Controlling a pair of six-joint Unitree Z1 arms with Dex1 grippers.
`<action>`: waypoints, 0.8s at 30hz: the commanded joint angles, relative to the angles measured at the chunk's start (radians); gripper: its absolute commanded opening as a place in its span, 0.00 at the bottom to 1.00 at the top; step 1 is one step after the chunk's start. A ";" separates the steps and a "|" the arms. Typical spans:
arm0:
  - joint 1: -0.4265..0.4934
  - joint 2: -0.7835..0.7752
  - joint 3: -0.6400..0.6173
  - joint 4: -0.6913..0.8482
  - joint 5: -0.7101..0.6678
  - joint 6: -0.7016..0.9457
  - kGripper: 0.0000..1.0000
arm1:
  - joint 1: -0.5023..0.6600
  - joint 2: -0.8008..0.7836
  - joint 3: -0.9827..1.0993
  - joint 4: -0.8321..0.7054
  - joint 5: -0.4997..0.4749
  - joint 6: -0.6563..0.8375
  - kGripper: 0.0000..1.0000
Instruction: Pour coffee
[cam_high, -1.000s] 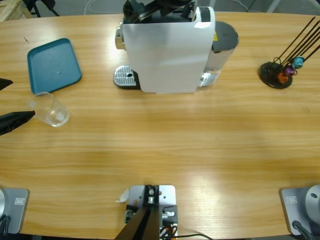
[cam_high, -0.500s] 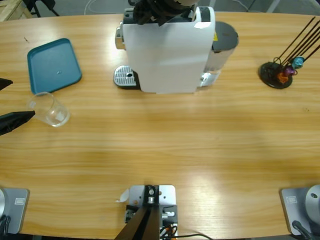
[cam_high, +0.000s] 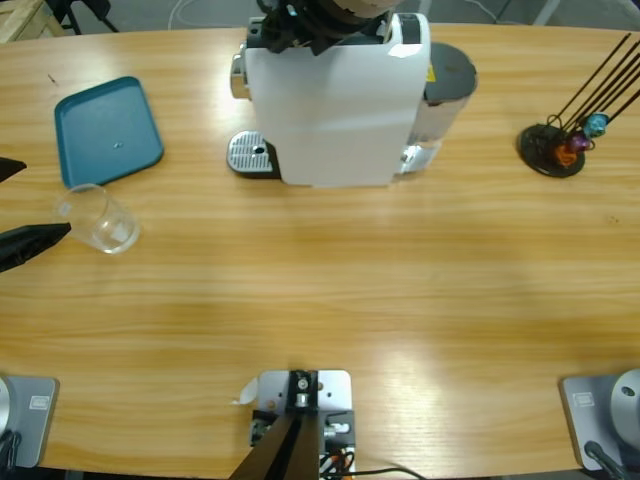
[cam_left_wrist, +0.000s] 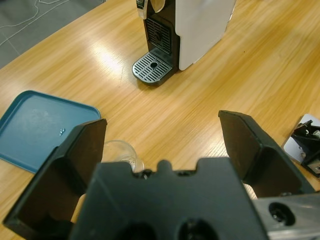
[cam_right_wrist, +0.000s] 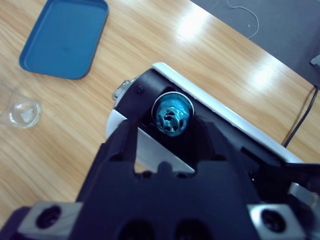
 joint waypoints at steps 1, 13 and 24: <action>0.003 0.001 0.041 -0.010 0.004 -0.009 0.97 | 0.011 0.055 0.007 -0.010 0.014 0.011 0.01; 0.003 0.002 0.041 -0.010 0.004 -0.010 0.97 | 0.011 0.039 0.009 -0.022 0.006 0.011 0.00; 0.003 -0.001 0.041 -0.011 -0.001 -0.010 0.97 | 0.011 -0.063 0.029 -0.103 -0.039 0.012 0.00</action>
